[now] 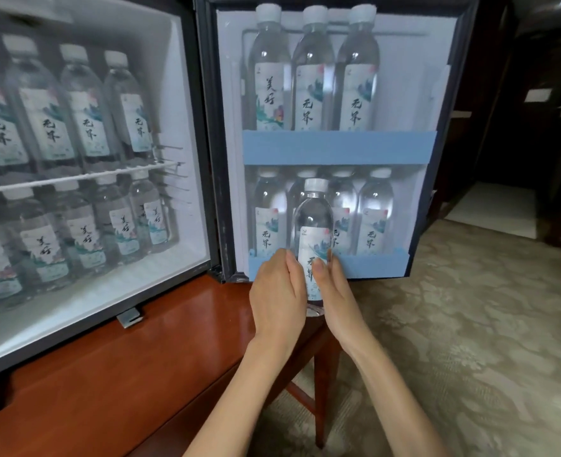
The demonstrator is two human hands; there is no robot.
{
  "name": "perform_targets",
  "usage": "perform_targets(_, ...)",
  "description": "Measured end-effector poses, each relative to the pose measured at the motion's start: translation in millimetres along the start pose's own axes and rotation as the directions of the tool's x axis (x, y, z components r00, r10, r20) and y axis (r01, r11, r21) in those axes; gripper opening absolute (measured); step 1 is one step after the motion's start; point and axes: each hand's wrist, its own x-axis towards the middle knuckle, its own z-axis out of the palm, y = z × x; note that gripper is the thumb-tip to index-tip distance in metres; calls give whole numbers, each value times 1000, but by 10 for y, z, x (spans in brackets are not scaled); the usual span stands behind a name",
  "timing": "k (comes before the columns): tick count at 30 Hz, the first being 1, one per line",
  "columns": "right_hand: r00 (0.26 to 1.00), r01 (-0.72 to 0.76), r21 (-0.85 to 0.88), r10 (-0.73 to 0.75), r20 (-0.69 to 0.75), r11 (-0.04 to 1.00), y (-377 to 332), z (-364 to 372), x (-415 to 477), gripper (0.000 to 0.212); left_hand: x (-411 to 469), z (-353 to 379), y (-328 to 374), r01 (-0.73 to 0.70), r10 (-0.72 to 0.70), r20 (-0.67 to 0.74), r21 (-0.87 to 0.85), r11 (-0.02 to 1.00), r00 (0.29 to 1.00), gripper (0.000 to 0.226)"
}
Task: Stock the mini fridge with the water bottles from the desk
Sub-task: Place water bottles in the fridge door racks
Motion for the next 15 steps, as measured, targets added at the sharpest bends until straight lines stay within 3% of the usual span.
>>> perform_targets(4, 997, 65, -36, -66, -30, 997, -239, -115, 81, 41, 146, 9, 233, -84, 83, -21, -43, 996, 996, 39)
perform_targets(8, 987, 146, -50, -149, -63, 988, -495, -240, 171, 45, 353, -30, 494, -181, 177, -58, -65, 981, 982, 41)
perform_targets(15, 954, 257, -54, -263, -142, 965, -1028, -460, 392, 24, 797, -39, 984, -309, 304, -89, -41, 950, 948, 36)
